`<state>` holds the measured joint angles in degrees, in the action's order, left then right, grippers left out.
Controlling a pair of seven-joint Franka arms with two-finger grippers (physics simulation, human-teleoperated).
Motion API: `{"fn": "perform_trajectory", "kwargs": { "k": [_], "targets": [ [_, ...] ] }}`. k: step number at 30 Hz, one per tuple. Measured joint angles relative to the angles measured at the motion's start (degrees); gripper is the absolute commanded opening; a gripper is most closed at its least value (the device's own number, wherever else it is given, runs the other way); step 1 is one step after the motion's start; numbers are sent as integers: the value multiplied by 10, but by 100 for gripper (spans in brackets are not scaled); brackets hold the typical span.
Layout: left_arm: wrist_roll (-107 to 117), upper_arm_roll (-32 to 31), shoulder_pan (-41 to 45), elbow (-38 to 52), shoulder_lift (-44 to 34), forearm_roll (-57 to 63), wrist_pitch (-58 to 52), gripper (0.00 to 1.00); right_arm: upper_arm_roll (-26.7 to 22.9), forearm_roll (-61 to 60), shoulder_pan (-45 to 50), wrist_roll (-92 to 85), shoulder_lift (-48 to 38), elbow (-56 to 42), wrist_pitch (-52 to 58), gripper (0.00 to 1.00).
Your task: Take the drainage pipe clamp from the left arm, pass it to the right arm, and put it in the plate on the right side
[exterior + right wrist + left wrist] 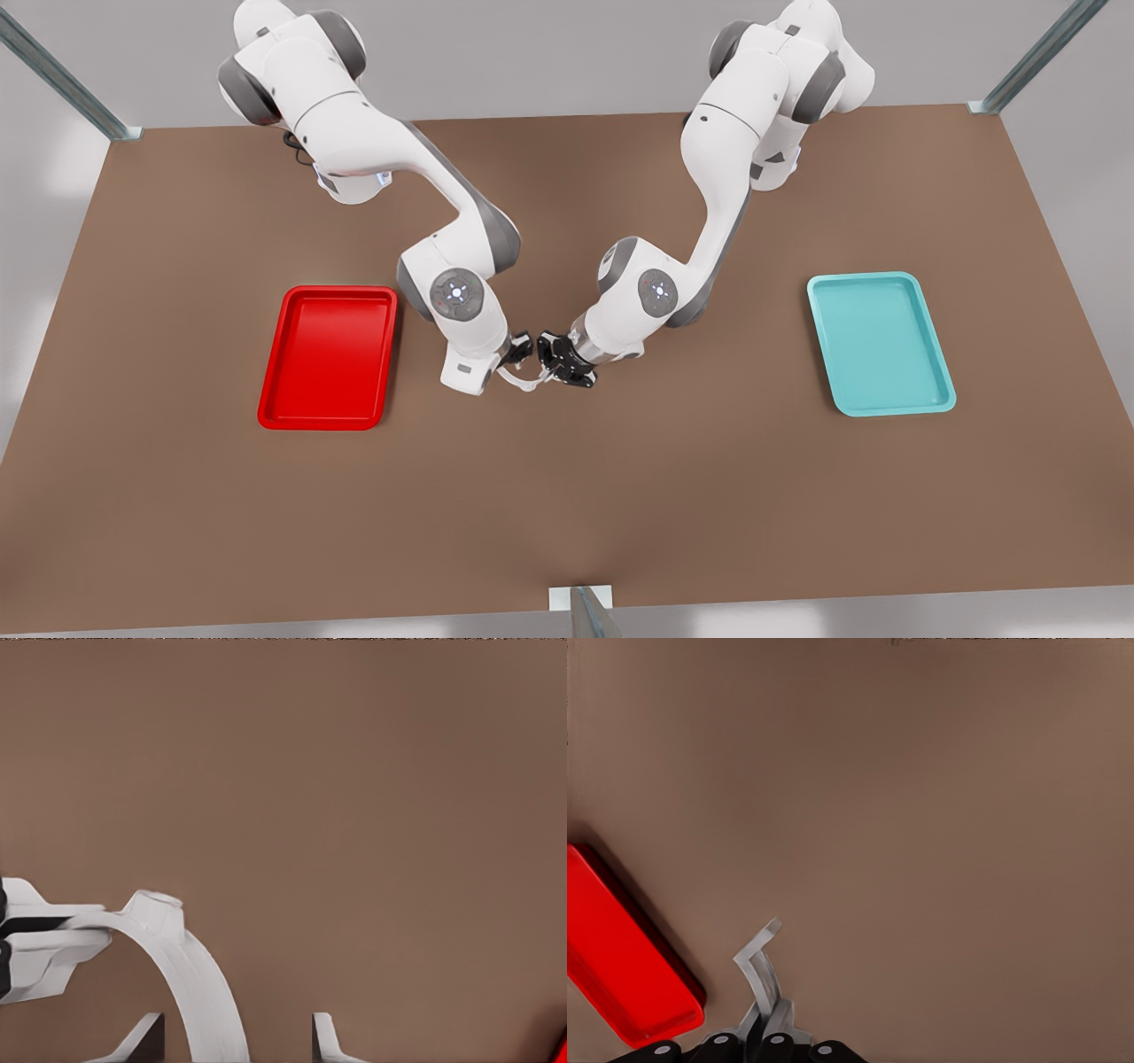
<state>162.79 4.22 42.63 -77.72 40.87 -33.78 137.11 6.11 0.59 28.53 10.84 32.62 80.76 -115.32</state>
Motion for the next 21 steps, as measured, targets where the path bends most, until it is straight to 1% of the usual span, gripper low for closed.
{"fn": "perform_trajectory", "kwargs": {
  "k": [2, 3, 4, 5, 6, 7, 10, 14, 18, 21],
  "targets": [
    [8, 0, 0, 0, 0, 0, -1, 21, 0, 2, 0, 1, 5, 0, -17, 59],
    [12, 0, 0, 0, 0, 0, -2, 21, 0, 3, 1, 2, 7, 0, -26, 51],
    [15, 0, 0, 0, 0, 0, -3, 21, 0, 3, 1, 3, 8, 0, -33, 36],
    [18, 0, 0, 0, 0, 0, -3, 21, 0, 3, 1, 3, 9, 0, -39, 24],
    [21, 0, 1, 0, 0, 2, -3, 65, 0, 1, 1, 2, 9, 1, -45, 21],
    [28, 0, 5, 0, -1, 12, -3, 100, 0, 1, 1, 2, 9, 1, -49, 21],
    [32, 1, 8, 0, -5, 57, 0, 100, 0, 0, 0, 2, 9, 0, -59, 21],
    [32, 0, 1, 0, -16, 62, -18, 100, 0, 0, -3, 2, 7, 1, -64, 21],
    [30, -2, -24, 0, -43, 43, -67, 100, -1, 0, -13, 1, -9, 21, -64, 21],
    [19, -2, -50, 0, -71, 22, -129, 100, -2, 0, -25, 0, -30, 55, -65, 21]
  ]
}}
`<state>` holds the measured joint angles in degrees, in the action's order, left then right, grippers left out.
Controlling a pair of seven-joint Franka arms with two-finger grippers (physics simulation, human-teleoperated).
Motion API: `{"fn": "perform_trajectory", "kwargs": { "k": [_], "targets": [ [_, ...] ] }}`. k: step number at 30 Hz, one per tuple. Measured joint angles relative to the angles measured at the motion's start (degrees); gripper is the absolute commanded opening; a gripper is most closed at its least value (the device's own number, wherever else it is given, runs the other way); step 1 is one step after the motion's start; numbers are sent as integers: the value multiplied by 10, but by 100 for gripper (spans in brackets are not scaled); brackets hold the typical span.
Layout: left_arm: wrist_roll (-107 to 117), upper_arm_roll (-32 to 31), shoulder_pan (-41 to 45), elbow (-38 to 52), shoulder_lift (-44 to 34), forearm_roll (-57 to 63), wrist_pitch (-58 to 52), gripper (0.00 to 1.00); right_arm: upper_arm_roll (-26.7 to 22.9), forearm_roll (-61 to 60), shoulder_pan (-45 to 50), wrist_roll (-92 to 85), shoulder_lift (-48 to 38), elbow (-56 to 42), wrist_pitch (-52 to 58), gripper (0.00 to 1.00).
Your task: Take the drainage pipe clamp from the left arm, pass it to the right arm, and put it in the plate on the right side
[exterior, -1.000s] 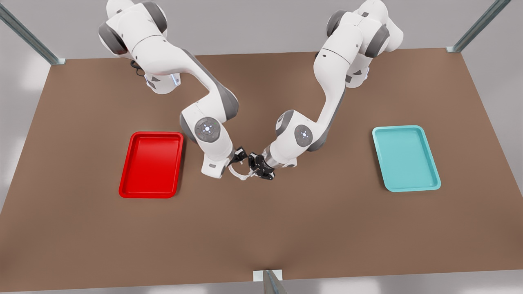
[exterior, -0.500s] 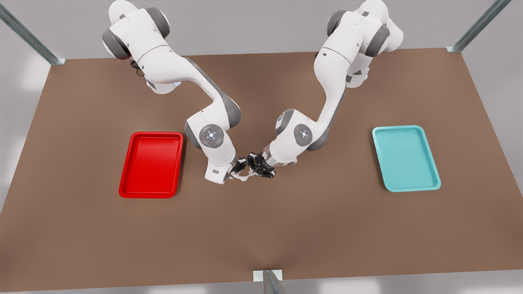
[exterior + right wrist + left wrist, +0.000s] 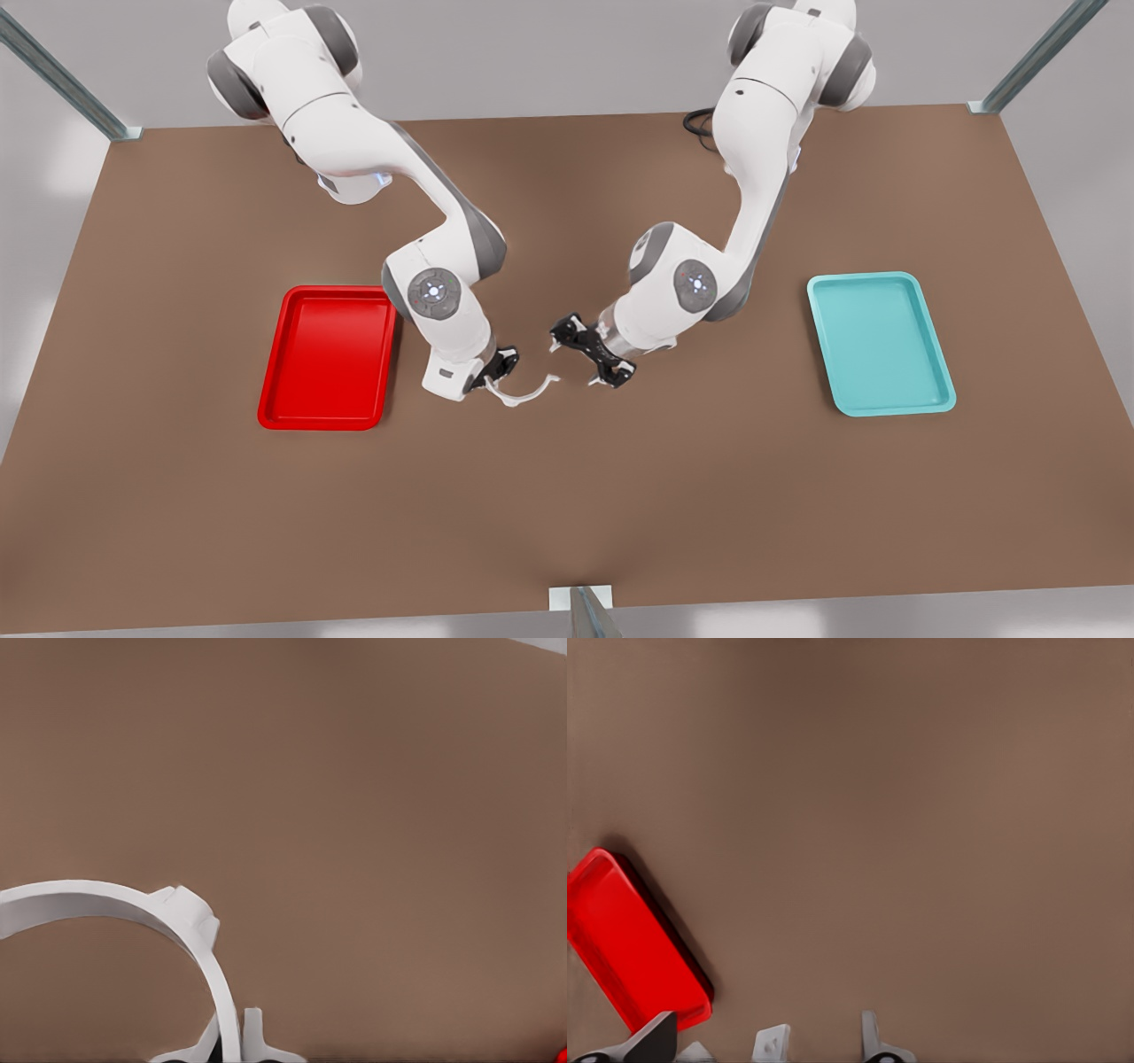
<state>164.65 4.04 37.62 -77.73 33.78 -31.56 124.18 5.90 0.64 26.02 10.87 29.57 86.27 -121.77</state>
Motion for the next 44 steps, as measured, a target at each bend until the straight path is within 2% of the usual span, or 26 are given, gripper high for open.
{"fn": "perform_trajectory", "kwargs": {
  "k": [4, 7, 10, 16, 24, 25, 27, 28, 30, 33, 36, 38, 39, 40, 42, 43, 44],
  "targets": [
    [-51, 6, -78, 0, -31, -12, -121, 100, 0, 2, -47, -5, -44, 59, 0, 21],
    [-151, 14, -206, 10, -34, 44, -207, 100, 0, 3, -121, -17, -93, 128, 0, 21],
    [-319, 36, -269, 32, -40, 133, -257, 100, 0, 3, -195, -33, -120, 180, 0, 21],
    [-692, 38, -307, 17, -193, 256, -326, 100, 0, 3, -294, -67, -154, 285, 0, 21],
    [-1052, 26, -281, 30, -156, 346, -378, 100, 0, -7, -353, -112, -113, 310, -3, 21],
    [-1087, 25, -281, 30, -153, 349, -381, 100, 0, -8, -358, -118, -104, 308, -4, 25],
    [-1151, 24, -280, 31, -150, 352, -383, 100, 0, -8, -362, -127, -94, 306, -8, 51],
    [-1181, 22, -278, 31, -146, 353, -382, 100, 0, -8, -362, -131, -92, 304, -10, 74],
    [-1235, 21, -277, 36, -136, 354, -375, 100, 1, -8, -362, -139, -93, 293, -11, 100],
    [-1306, 20, -277, 41, -130, 345, -368, 100, 20, -7, -361, -149, -100, 224, 2, 100],
    [-1366, 20, -277, 41, -130, 326, -366, 100, 53, 1, -352, -156, -99, -2, 80, 100],
    [-1401, 20, -276, 41, -130, 320, -364, 100, 66, 14, -348, -159, -123, -89, 139, 100],
    [-1417, 20, -276, 41, -130, 318, -363, 100, 65, 18, -347, -159, -147, -100, 168, 100],
    [-1432, 20, -276, 41, -130, 316, -363, 100, 43, 21, -326, -158, -171, -91, 192, 100],
    [-1460, 20, -276, 41, -129, 314, -362, 100, -49, 22, -225, -155, -213, -34, 222, 100],
    [-1473, 21, -274, 41, -129, 314, -361, 100, -67, 20, -203, -154, -218, -19, 232, 100],
    [-1485, 21, -271, 41, -129, 313, -361, 100, -59, 18, -210, -153, -223, -12, 240, 100]
  ]
}}
